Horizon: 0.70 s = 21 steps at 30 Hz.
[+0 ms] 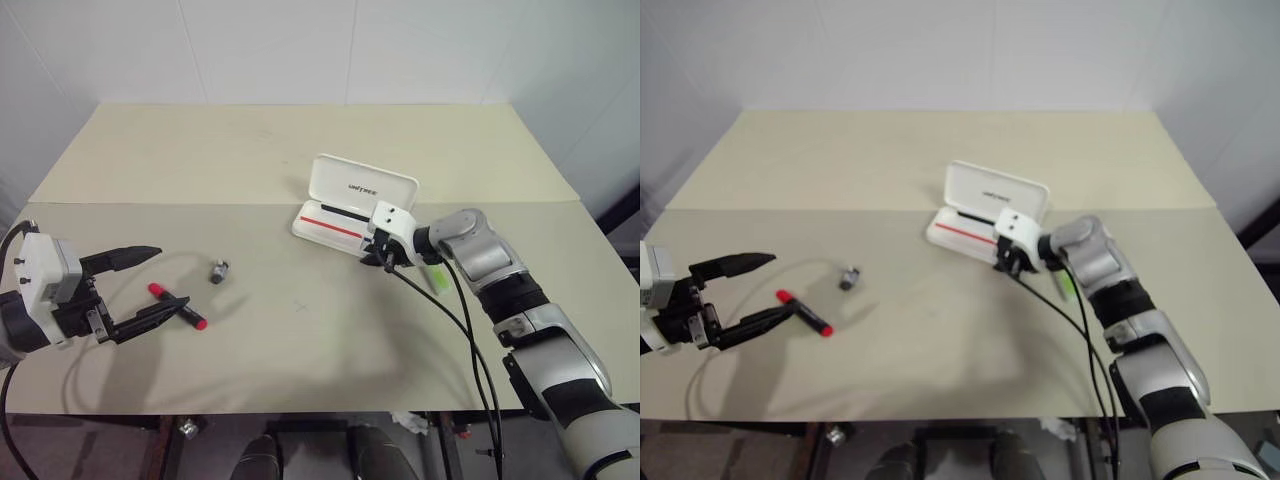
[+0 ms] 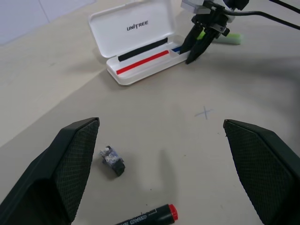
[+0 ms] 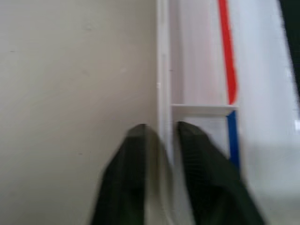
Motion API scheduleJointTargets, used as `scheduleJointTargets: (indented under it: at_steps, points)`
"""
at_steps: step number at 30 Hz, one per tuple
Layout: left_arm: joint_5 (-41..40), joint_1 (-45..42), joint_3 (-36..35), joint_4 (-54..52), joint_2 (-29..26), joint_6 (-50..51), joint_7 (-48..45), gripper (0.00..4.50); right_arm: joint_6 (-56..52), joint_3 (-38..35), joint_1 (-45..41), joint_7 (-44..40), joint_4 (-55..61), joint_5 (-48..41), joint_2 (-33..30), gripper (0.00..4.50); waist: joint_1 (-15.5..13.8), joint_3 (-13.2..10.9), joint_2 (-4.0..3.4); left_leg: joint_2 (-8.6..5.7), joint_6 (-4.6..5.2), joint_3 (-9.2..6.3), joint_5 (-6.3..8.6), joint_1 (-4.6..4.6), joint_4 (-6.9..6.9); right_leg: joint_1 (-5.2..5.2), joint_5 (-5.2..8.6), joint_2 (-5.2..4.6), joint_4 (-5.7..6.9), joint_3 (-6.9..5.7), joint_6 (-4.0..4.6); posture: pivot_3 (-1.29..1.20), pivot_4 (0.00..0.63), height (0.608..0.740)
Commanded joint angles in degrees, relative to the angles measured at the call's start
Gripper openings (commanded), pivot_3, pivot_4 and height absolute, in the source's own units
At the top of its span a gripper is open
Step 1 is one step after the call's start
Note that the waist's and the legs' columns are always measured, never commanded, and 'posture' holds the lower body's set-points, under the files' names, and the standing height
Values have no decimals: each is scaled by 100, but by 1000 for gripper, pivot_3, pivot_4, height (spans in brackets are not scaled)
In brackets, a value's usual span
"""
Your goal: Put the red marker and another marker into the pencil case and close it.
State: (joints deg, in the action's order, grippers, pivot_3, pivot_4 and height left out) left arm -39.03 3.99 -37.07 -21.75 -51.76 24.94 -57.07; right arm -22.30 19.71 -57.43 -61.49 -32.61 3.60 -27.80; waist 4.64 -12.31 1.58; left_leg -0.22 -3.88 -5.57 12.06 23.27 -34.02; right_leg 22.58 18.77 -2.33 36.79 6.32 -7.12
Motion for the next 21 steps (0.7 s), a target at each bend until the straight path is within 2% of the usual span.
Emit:
scheduleJointTargets:
  at_steps: [1, 4, 8, 13, 16, 21]
  points:
    - [28, -174, 28, 58, -20, -166, 15, 4500, 162, -215, -178, 141, 37, 21, -29, 26, 5, 0, 0, 0, 0, 0, 0, 0, 0, 0, 0, 0, 0, 0, 0, 0, 150, 740]
    - [57, -297, 146, 139, 1, -209, 6, 4500, 286, -339, -113, 78, 305, -141, -79, 26, 10, 0, 0, 0, 0, 0, 0, 0, 1, 0, 0, 0, 0, 1, 0, 0, 150, 740]
    - [103, -487, 391, 294, 31, -291, -3, 4500, 325, -559, 247, -235, 1242, -516, -217, 26, 12, 0, 0, 1, 0, 0, 0, 2, 2, 3, 0, 1, 2, 0, 0, 0, 150, 740]
    - [141, -772, 707, 502, 64, -386, -51, 4500, 171, -655, 1040, -785, 3031, -1101, -517, 26, 1, 0, 0, 2, 0, -4, 1, 2, 2, 2, 0, 1, 3, -1, -1, 0, 150, 740]
    - [143, -906, 861, 605, 80, -422, -97, 4500, 49, -548, 1398, -941, 3752, -1160, -774, 26, -13, 0, 0, 0, 0, -5, 1, 3, -1, 1, 1, -1, 4, -1, -1, 0, 150, 740]
    - [150, -1077, 1059, 726, 111, -461, -132, 4500, 347, -215, 1721, -957, 4152, -799, -1071, 26, -14, 2, 4, 0, 0, -4, 0, 0, -12, -3, 0, 0, 11, -1, -2, 0, 150, 740]
